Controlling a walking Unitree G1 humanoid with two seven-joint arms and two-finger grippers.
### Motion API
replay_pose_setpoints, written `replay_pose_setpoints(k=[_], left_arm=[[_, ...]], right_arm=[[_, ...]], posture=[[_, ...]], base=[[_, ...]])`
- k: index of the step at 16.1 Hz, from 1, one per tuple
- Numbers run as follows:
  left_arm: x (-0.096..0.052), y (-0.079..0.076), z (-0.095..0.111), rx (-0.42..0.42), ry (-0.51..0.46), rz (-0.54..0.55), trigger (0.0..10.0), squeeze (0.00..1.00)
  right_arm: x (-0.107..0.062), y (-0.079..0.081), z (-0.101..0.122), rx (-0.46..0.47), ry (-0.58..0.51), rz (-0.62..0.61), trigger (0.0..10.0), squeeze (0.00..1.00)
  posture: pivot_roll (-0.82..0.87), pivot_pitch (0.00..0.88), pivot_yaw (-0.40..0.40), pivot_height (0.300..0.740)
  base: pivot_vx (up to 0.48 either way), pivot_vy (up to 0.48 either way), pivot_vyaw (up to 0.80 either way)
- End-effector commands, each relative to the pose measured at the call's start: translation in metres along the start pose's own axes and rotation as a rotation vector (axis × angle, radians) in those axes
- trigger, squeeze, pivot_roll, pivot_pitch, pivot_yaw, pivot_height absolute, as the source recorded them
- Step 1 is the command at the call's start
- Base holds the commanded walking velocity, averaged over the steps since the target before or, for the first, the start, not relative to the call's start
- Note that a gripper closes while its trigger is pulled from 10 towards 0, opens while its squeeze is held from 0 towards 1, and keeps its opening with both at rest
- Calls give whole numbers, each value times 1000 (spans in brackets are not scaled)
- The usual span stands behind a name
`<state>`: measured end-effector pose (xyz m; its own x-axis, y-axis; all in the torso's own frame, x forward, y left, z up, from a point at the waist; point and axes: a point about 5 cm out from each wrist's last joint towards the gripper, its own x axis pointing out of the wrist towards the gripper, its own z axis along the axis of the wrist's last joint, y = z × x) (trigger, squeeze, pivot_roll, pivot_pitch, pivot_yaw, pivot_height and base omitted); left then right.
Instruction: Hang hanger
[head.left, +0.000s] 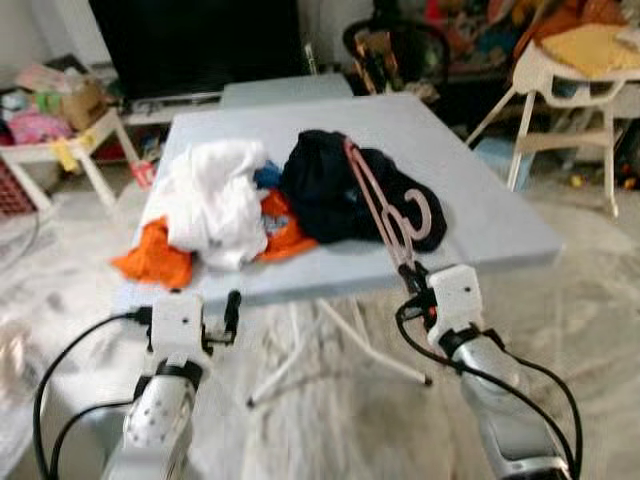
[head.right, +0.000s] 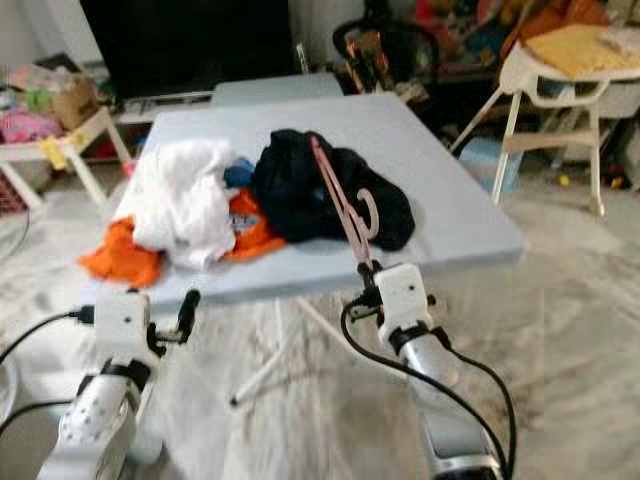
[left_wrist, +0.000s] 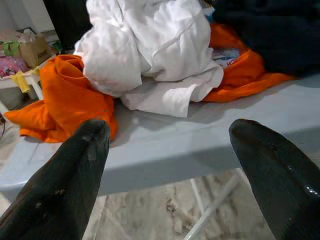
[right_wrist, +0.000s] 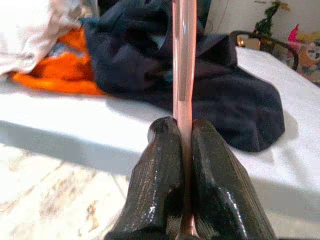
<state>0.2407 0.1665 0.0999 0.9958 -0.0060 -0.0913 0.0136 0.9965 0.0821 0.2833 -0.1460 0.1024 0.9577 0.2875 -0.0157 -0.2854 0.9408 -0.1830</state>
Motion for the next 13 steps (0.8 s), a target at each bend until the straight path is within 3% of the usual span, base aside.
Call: replay_pose_setpoints(k=[1,5,13], left_arm=[[1,5,2,16,-4,8,10000,0],[0,5,2,14,-2,9,10000,0],[2,3,3,5,3,6,10000,0]], right_arm=[[2,2,4,5,-15,1,10000,0],[3,3,4,5,-15,3,10000,0],[2,5,2,7,-13,-1,10000,0]], posture=[[-66,0,46,740],[-66,0,44,740],[-66,0,52,740]], base=[[-240,0,0],[-240,0,0],[-60,0,0]])
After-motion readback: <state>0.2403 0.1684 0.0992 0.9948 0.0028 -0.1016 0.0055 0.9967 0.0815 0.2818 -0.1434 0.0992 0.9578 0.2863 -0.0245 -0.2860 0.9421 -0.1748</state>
